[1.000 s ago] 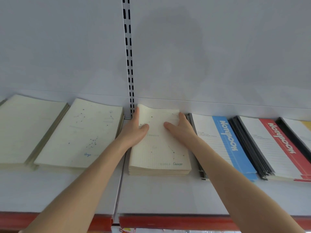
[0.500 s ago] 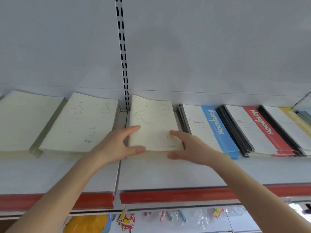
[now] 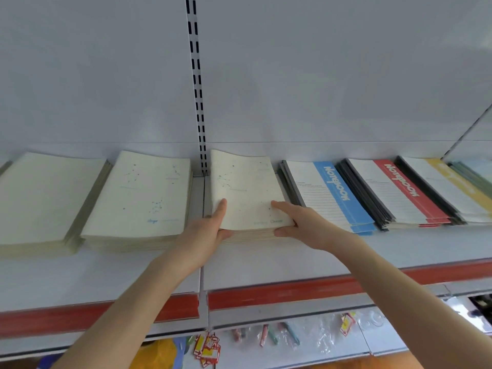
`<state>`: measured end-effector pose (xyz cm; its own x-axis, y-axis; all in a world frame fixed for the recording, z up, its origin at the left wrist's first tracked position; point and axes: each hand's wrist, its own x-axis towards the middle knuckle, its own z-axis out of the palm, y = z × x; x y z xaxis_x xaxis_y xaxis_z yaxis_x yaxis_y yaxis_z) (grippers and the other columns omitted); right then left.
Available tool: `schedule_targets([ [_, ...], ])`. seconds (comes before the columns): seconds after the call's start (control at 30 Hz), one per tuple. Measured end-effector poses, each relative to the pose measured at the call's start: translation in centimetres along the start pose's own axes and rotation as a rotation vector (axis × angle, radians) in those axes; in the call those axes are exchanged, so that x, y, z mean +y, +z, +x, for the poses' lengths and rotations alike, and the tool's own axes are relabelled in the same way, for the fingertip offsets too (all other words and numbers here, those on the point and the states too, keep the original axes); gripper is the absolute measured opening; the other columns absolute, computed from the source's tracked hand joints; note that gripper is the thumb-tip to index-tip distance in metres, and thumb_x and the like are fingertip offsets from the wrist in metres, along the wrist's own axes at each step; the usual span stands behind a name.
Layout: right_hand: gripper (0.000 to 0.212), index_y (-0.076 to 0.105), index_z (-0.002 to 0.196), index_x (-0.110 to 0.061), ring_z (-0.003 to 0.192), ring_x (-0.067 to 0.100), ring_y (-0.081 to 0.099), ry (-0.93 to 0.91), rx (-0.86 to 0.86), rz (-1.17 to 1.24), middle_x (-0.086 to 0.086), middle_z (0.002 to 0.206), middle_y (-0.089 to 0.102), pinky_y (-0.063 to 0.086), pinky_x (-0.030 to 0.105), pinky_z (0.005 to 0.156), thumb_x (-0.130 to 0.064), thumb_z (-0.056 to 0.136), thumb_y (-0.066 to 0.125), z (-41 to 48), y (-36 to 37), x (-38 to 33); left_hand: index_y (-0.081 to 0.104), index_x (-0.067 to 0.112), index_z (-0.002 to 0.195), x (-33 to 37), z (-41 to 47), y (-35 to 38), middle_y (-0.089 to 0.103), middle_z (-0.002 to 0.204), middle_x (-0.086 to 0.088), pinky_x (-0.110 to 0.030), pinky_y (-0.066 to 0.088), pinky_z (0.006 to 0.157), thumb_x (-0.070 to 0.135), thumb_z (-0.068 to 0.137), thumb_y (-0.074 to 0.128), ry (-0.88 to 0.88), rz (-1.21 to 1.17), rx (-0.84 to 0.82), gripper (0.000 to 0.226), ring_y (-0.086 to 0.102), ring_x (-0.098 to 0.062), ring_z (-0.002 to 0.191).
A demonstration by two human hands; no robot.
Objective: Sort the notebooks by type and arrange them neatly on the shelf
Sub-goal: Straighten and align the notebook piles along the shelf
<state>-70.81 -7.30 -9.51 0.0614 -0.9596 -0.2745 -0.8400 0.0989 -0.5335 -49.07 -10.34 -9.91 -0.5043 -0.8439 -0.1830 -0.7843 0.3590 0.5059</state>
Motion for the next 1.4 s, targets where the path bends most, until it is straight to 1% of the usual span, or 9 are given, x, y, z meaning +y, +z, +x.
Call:
schedule_targets([
  [0.17,0.064,0.031,0.142,-0.027,0.087,0.012,0.049,0.024,0.031,0.078,-0.005,0.108,0.048,0.038,0.016,0.064,-0.022,0.087,0.064,0.1,0.1,0.0,-0.003,0.022,0.149,-0.3,0.2,0.3,0.061,0.113,-0.009,-0.018,0.043,0.071,0.025,0.1,0.038,-0.005,0.024,0.007,0.064,0.052,-0.012,0.077],
  [0.27,0.066,0.03,0.142,-0.027,0.09,0.014,0.05,0.015,0.038,0.114,-0.004,0.113,0.048,0.039,0.015,0.063,-0.021,0.086,0.064,0.1,0.2,0.1,-0.004,0.023,0.148,-0.2,0.2,0.7,0.06,0.099,-0.008,-0.014,0.036,0.055,0.027,0.099,0.039,-0.023,0.002,0.036,0.065,0.046,-0.007,0.065],
  [0.43,0.067,0.028,0.145,-0.026,0.123,0.021,0.046,-0.032,0.123,0.087,0.0,0.136,0.046,0.043,0.036,0.101,-0.024,0.088,0.063,-1.4,-1.2,0.6,-0.006,0.023,0.148,0.8,-0.9,0.7,0.035,0.14,-0.014,-0.024,0.039,0.087,0.039,0.097,0.038,-0.016,0.08,0.131,0.069,0.053,-0.019,0.106],
  [0.53,0.05,0.041,0.138,-0.019,0.129,0.019,0.042,-0.052,0.302,0.08,-0.002,0.139,0.046,0.035,0.029,0.105,-0.022,0.092,0.057,-2.4,-3.6,2.6,0.013,0.017,0.149,2.8,-1.4,0.6,0.011,0.155,-0.014,-0.032,0.027,0.109,0.041,0.096,0.036,-0.039,0.194,0.308,0.062,0.026,-0.024,0.139],
  [0.73,0.038,0.051,0.13,-0.013,0.111,0.017,0.053,0.092,0.42,0.134,0.003,0.123,0.058,0.035,0.018,0.089,-0.023,0.094,0.052,-2.3,-7.1,8.9,0.041,0.004,0.137,9.3,2.5,3.6,0.033,0.148,-0.015,-0.029,0.023,0.11,0.024,0.096,0.045,0.043,0.0,0.465,0.046,0.029,-0.024,0.138],
  [0.8,0.041,0.048,0.133,-0.012,0.084,0.013,0.055,0.107,0.374,0.104,-0.004,0.097,0.056,0.037,0.012,0.071,-0.024,0.094,0.05,-2.1,-7.7,10.6,0.042,0.002,0.136,11.7,4.4,5.2,0.041,0.142,-0.016,-0.026,0.025,0.107,0.021,0.096,0.047,0.06,-0.043,0.435,0.045,0.036,-0.024,0.134],
  [0.87,0.043,0.042,0.136,-0.013,0.074,0.009,0.05,0.111,0.321,0.093,-0.006,0.094,0.054,0.034,0.008,0.053,-0.025,0.096,0.047,-1.7,-8.1,11.5,0.045,0.004,0.134,13.7,6.2,6.8,0.051,0.132,-0.013,-0.027,0.033,0.1,0.02,0.095,0.049,0.041,-0.085,0.395,0.042,0.046,-0.025,0.123],
  [0.97,0.046,0.034,0.14,-0.012,0.102,0.023,0.053,0.125,0.213,0.07,0.012,0.131,0.047,0.038,0.019,0.07,-0.026,0.097,0.043,-1.0,-8.2,12.1,0.046,0.008,0.127,15.3,8.1,8.5,0.056,0.12,-0.013,-0.037,0.043,0.092,0.026,0.094,0.049,-0.05,-0.086,0.325,0.038,0.052,-0.028,0.111],
  [1.4,0.052,0.028,0.14,-0.009,0.117,0.026,0.05,0.106,0.134,0.164,0.011,0.136,0.046,0.038,0.026,0.081,-0.032,0.097,0.044,-0.4,-8.2,12.2,0.04,0.003,0.134,16.7,7.9,9.1,0.048,0.136,-0.011,-0.019,0.03,0.089,0.029,0.094,0.051,-0.177,-0.199,0.269,0.049,0.045,-0.022,0.123],
])
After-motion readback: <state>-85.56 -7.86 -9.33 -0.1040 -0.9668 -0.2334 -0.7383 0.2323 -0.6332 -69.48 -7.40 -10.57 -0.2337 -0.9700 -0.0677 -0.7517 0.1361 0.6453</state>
